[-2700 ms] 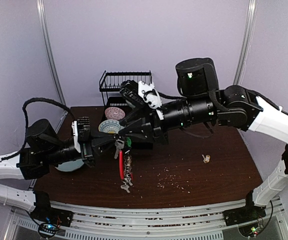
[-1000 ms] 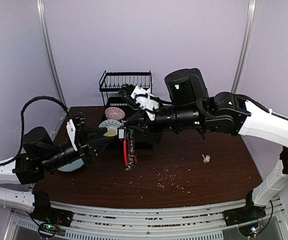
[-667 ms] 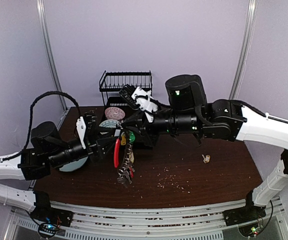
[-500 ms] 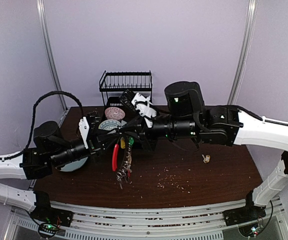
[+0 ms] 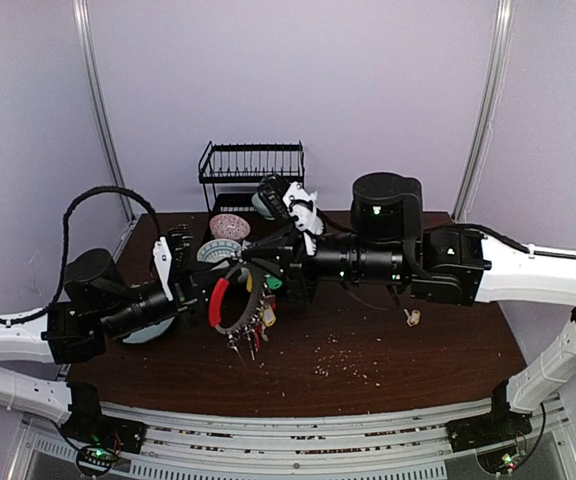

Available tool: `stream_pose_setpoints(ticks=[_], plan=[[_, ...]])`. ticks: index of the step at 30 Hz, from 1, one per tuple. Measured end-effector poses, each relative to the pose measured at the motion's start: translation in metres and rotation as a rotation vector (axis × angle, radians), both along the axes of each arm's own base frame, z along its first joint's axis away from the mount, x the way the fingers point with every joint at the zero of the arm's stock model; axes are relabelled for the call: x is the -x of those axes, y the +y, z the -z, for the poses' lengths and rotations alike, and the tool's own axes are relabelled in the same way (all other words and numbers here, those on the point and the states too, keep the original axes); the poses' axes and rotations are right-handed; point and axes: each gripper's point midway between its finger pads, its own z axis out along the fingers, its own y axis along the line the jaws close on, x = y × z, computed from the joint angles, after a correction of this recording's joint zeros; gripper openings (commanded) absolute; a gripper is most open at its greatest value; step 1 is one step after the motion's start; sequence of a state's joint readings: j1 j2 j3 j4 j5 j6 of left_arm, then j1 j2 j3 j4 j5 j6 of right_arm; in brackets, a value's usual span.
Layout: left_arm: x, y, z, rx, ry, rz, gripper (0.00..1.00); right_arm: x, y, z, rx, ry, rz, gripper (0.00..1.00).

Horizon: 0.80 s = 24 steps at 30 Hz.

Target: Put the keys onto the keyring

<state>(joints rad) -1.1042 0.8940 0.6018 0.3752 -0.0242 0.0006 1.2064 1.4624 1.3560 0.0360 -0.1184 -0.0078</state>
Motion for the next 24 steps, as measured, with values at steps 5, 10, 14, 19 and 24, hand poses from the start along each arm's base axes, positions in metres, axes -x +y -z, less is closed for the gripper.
stream_pose_setpoints(ticks=[5,10,14,19,24], plan=[[0.003,-0.015,0.003,0.02,0.01,0.056,0.0,-0.003,0.001,-0.001,-0.069,0.0,0.019,0.0],[-0.001,-0.027,0.008,0.043,0.023,0.083,0.0,-0.012,0.0,0.006,-0.129,0.002,0.072,0.0],[-0.002,-0.034,0.009,0.056,0.013,0.1,0.0,-0.016,-0.002,-0.004,-0.189,-0.012,0.096,0.0],[0.003,-0.043,0.004,0.101,0.014,0.146,0.18,-0.019,-0.003,-0.011,-0.237,-0.009,0.099,0.0],[0.019,-0.037,0.012,0.085,0.034,0.186,0.52,-0.034,-0.015,-0.02,-0.297,-0.02,0.107,0.0]])
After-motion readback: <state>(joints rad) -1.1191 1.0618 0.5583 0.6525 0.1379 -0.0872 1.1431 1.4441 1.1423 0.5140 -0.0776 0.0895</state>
